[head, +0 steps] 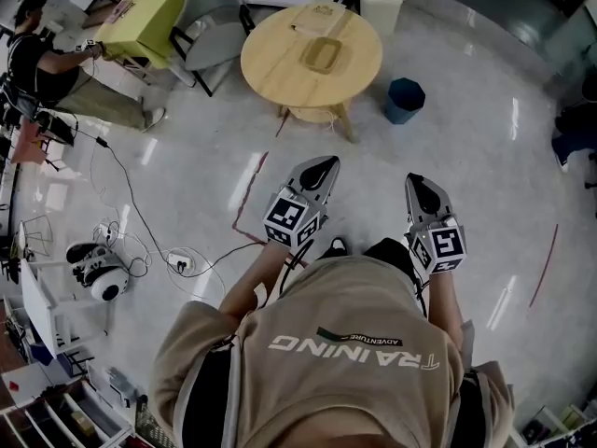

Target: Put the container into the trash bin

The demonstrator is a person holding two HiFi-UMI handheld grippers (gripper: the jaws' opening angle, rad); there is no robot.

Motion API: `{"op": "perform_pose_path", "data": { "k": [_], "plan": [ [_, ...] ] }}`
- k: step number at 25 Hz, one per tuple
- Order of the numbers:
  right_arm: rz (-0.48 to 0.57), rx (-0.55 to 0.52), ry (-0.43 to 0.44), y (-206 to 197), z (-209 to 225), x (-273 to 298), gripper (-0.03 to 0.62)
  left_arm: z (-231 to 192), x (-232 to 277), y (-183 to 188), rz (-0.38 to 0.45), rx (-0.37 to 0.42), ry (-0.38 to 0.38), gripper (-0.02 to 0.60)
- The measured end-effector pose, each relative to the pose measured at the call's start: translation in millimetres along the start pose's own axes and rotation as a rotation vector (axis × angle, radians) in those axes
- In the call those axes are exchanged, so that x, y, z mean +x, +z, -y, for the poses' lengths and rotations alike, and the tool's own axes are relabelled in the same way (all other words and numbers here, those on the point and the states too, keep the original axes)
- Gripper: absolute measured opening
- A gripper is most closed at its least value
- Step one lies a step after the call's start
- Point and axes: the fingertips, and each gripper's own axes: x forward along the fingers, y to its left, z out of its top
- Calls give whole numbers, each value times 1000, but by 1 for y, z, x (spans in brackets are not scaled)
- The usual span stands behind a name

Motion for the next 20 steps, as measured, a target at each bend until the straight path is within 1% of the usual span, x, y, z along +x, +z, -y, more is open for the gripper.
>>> {"op": "perform_pose_path", "data": {
  "k": [5, 9, 12, 16, 18, 20],
  "plan": [
    [-20, -8, -2, 1, 1, 19, -3, -20, 2, -3, -3, -16, 3, 0],
    [-17, 1, -8, 1, 17, 40, -3, -39, 18, -8, -19, -34, 24, 0],
    [-13, 29, -13, -1, 37, 55, -3, -49, 36, -10, -34, -40, 38, 0],
    [-14, 52, 6, -9, 70, 79, -3, -58, 68, -8, -52, -25, 57, 0],
    [2, 87, 16, -5, 91, 91, -3, -65, 87, -4, -63, -17, 72, 0],
    [38, 129, 28, 8, 115, 104, -3, -71, 108, 6, -61, -12, 85, 0]
  ]
}}
